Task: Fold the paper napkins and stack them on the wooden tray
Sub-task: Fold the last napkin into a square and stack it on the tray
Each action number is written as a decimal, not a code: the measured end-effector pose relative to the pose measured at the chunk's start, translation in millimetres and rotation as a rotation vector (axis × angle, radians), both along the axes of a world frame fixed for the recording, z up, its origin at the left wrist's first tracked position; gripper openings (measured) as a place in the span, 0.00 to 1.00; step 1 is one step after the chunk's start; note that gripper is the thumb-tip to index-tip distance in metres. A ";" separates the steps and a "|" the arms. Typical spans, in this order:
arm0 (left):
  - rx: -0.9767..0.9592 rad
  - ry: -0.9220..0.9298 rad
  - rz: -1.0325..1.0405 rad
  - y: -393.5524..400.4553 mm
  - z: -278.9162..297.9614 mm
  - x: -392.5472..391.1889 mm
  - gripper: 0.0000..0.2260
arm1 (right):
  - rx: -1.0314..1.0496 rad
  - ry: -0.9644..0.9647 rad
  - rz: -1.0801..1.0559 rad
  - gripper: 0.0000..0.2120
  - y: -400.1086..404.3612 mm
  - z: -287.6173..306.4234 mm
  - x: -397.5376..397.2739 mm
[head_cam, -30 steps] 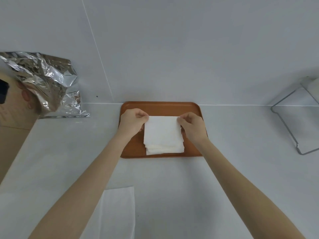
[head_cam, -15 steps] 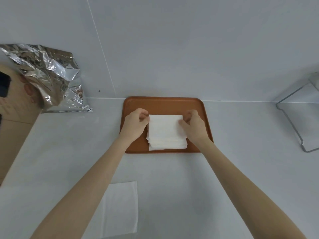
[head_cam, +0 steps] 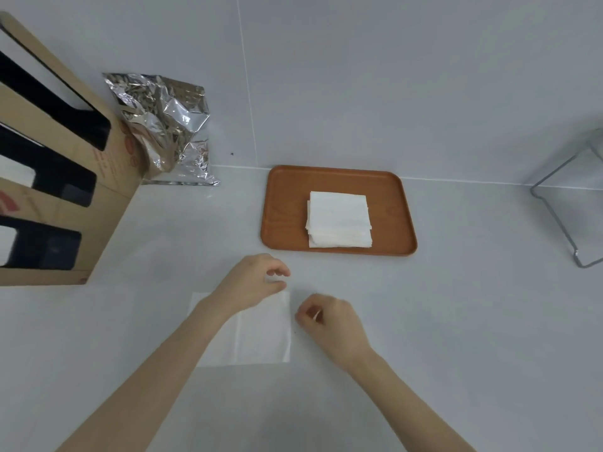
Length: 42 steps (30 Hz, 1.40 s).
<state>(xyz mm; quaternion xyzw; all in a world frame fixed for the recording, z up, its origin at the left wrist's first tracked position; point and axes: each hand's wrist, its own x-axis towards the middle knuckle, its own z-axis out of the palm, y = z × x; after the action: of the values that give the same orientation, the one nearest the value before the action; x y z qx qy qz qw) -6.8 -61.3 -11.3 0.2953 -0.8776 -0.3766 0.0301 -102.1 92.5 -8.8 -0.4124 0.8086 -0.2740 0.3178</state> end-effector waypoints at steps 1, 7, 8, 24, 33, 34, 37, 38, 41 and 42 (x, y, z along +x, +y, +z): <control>-0.025 -0.032 -0.008 4.0 -6.2 3.7 0.10 | 0.047 0.019 0.008 0.06 3.1 -5.6 10.0; -0.163 -0.095 -0.045 25.1 -25.1 9.3 0.14 | 0.131 0.271 0.060 0.15 11.6 -18.6 40.2; -0.186 -0.098 -0.055 27.2 -26.7 8.9 0.14 | 0.128 0.296 0.068 0.15 12.3 -19.6 42.4; 0.287 0.199 0.162 22.5 29.4 -12.0 0.08 | -0.135 -0.189 -0.169 0.06 21.2 30.9 -41.8; 0.356 0.301 0.069 40.2 70.0 -5.5 0.10 | -0.244 -0.127 -0.063 0.04 49.2 94.2 -77.3; 0.336 0.313 0.063 41.5 73.9 -4.8 0.09 | -0.243 -0.113 -0.052 0.03 50.2 97.9 -78.4; 0.269 0.345 0.062 40.9 84.0 -6.5 0.04 | -0.221 -0.057 -0.027 0.05 47.5 105.6 -83.2; 0.244 0.347 0.065 39.3 87.3 -8.8 0.02 | -0.212 -0.043 -0.024 0.05 44.0 107.7 -85.7; 0.173 0.375 0.087 32.2 97.3 -18.6 0.05 | -0.229 -0.025 -0.038 0.02 30.9 116.6 -92.5; 0.155 0.387 0.098 29.5 100.8 -22.0 0.06 | -0.255 -0.025 -0.047 0.02 26.8 119.7 -93.6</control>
<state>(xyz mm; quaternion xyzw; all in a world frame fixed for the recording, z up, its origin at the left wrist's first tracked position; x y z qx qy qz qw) -28.8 -31.8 89.5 0.2613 -0.8086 -0.4904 0.1934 -195.7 119.4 110.9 -0.4268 0.7726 -0.3873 0.2664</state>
